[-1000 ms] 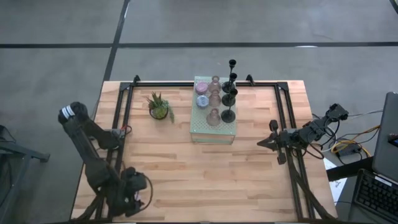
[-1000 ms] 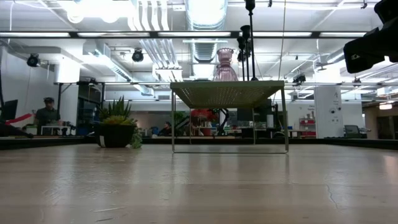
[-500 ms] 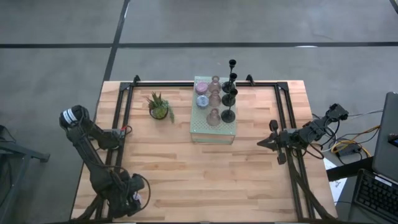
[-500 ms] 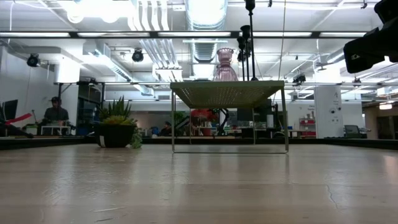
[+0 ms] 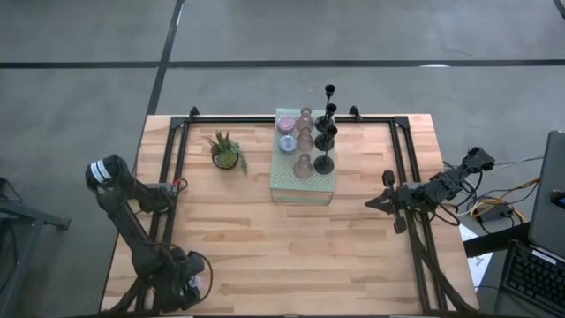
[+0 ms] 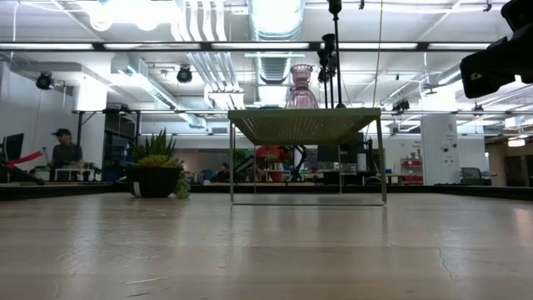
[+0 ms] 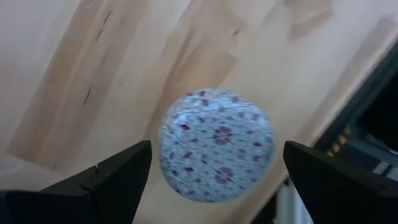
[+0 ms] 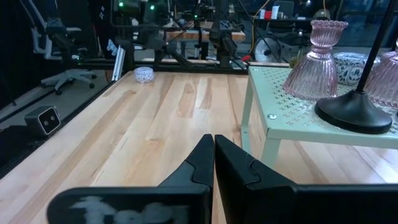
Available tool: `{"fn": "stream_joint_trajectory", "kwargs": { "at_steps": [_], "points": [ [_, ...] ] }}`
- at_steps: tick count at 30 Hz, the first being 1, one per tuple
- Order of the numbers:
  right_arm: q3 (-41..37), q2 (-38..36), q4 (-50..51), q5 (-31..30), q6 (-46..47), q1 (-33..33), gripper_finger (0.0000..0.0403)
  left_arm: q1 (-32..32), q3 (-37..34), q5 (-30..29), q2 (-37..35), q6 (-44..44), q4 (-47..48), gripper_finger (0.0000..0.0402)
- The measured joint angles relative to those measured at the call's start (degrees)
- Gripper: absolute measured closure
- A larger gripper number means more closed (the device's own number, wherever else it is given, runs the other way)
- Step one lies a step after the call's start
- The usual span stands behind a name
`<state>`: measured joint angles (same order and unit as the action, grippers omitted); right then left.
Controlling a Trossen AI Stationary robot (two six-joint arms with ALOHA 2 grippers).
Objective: Pick & Place candle stick holders
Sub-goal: Put the red scented candle on the shelf
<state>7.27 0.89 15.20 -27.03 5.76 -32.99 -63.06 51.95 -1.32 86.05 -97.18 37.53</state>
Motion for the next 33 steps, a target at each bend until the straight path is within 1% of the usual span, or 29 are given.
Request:
{"fn": "stream_joint_trajectory", "kwargs": {
  "at_steps": [5, 10, 13, 19, 22, 28, 33],
  "points": [
    [0.0, 0.0, 0.0, 0.0, 0.0, 0.0, 0.0394, -0.2, -0.4, 0.6, 2.3, -0.5, -1.9, 0.0035],
    [0.0, 0.0, 0.0, 0.0, 0.1, 0.0, 0.0394, -0.2, -0.7, 0.5, 4.2, -3.0, -2.4, 0.0035],
    [0.0, 0.0, 0.0, 0.0, 0.0, 0.0, 0.0394, -0.2, -0.7, 0.5, 4.9, -5.0, -2.6, 0.0035],
    [0.0, 0.0, 0.0, 0.0, -0.2, 0.0, 0.0394, -0.2, -0.7, 0.5, 5.0, -4.6, -3.1, 0.0038],
    [0.0, 0.0, 0.0, 0.0, 0.1, 0.0, 0.0394, 0.1, -0.7, 0.5, 5.0, -4.6, -2.9, 0.005],
    [0.0, 0.0, 0.0, 0.0, -0.2, 0.0, 0.0394, 1.9, -0.7, -0.1, 5.0, -3.8, 0.0, 0.0097],
    [0.0, 0.0, 0.0, 0.0, 0.0, 0.0, 0.0394, 5.8, -0.6, -1.0, 5.0, 1.5, 1.3, 0.0098]
  ]
}}
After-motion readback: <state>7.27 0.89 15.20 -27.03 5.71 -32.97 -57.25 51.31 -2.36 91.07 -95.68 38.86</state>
